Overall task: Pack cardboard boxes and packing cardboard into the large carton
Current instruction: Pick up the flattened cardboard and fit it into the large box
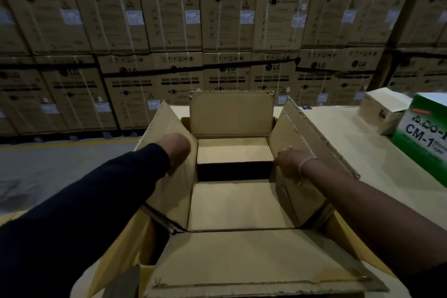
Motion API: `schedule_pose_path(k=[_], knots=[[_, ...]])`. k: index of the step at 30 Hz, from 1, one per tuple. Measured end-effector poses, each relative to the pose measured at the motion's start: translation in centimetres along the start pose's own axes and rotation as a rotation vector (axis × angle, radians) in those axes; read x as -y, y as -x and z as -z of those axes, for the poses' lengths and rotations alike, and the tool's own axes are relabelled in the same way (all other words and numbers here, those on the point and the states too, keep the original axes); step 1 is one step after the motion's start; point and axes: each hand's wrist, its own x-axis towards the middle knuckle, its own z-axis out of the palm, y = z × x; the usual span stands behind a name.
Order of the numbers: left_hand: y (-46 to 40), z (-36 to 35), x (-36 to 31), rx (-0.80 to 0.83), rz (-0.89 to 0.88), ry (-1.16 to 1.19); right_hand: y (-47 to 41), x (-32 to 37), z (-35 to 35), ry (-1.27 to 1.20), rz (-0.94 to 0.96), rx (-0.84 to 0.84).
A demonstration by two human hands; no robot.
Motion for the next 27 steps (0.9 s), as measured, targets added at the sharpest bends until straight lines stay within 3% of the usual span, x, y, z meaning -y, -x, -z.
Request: schedule_pose_path(k=[5,7,12,15,18,22,25,27], knots=[[0.1,-2.8,1.7,-0.011,0.212,0.694,-2.1,0.9,-2.2,-0.206,0.086,0.103],[0.0,-2.6,1.0,0.002,0.144,0.833,-2.3,1.7,-2.9,-0.340,0.044,0.142],[-1.8,-1.8,-1.2,0.081,0.222,1.087,-1.2,2.8,-2.6,-0.669,0.013,0.060],[-2.9,-0.6,-1.0,0.101,0.157,1.076,0.2,1.3,-0.8,-0.942,-0.026,-0.025],[-3.4,0.2,-0.9,0.186,0.088,1.064,2.3,-1.5,0.8,-1.173,0.007,0.109],[-4.0,-0.4,-1.1,0.333,-0.098,0.945,5.8,-3.0,1.6,-0.903,0.167,0.405],[-4.2,-1.4,-3.0,0.323,-0.214,0.565,7.5,-0.9,-0.4,-0.389,0.200,0.460],[-5.1,-2.6,-4.4,0.319,-0.226,0.523,7.8,1.1,-2.5,-0.125,0.316,0.433]])
